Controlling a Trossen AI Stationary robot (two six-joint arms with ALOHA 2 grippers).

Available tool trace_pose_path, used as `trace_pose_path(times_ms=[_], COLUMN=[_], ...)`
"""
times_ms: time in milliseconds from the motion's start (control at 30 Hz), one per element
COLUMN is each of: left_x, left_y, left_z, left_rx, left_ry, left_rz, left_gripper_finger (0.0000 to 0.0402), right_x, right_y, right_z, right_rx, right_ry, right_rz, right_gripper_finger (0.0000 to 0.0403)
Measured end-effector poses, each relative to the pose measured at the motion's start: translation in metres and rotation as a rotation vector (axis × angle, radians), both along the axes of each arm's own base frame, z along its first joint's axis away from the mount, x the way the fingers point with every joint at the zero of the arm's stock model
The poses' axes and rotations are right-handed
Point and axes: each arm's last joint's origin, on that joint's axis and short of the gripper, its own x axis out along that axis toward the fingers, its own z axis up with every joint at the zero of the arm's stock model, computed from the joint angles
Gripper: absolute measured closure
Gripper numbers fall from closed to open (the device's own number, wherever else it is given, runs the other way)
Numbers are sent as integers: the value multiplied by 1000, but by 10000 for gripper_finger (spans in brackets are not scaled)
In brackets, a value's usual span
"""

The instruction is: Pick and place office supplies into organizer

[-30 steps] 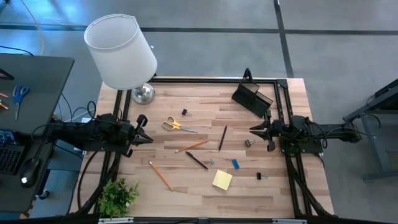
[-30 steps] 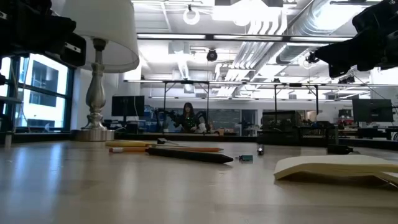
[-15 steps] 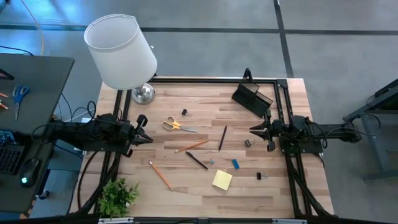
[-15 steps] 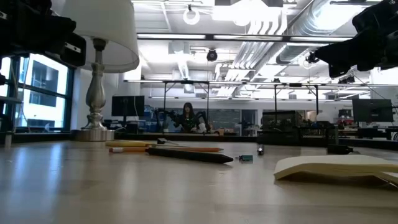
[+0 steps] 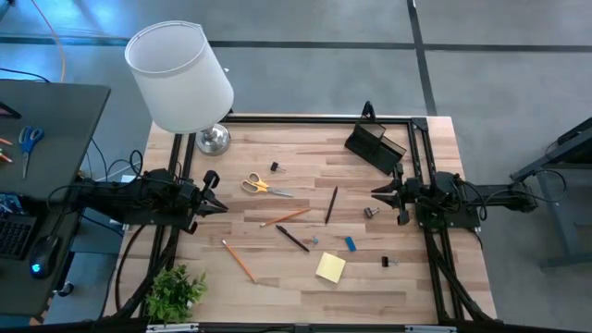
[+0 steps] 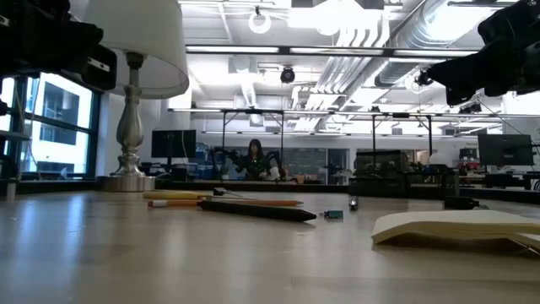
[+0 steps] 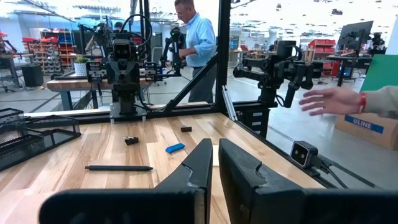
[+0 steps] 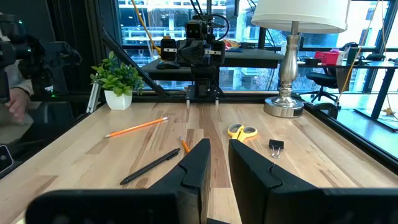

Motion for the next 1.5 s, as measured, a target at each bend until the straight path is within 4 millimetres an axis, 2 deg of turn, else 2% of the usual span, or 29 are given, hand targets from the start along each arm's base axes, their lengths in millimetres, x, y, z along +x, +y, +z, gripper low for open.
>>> trace_pose_path(times_ms=[267,433,600,767,967,1067,1167,1333,1500], left_x=[0,0,0,0,0,0,1,0,0], left_y=[0,0,0,1,1,2,5,10,11], left_z=[0,0,0,0,1,0,0,0,0], left_rx=[0,0,-8,-145,-211,-184,-142,-131,-131], left_ry=[0,0,1,28,34,34,16,1,-2], left_rz=[0,0,17,19,25,43,165,339,386], left_gripper_finger=[383,382,383,383,383,383,382,383,382], right_x=[0,0,0,0,0,0,-2,-10,-18], right_y=[0,0,0,-2,-1,0,2,2,2], right_z=[0,0,0,1,4,8,18,41,55], right_rx=[-2,-133,-157,-242,-265,-249,-168,-149,-89], right_ry=[0,-1,-1,-6,-37,-91,-191,-446,-607], right_rz=[0,-1,-1,-67,-36,0,64,32,46], right_gripper_finger=[350,350,350,352,350,350,350,350,350])
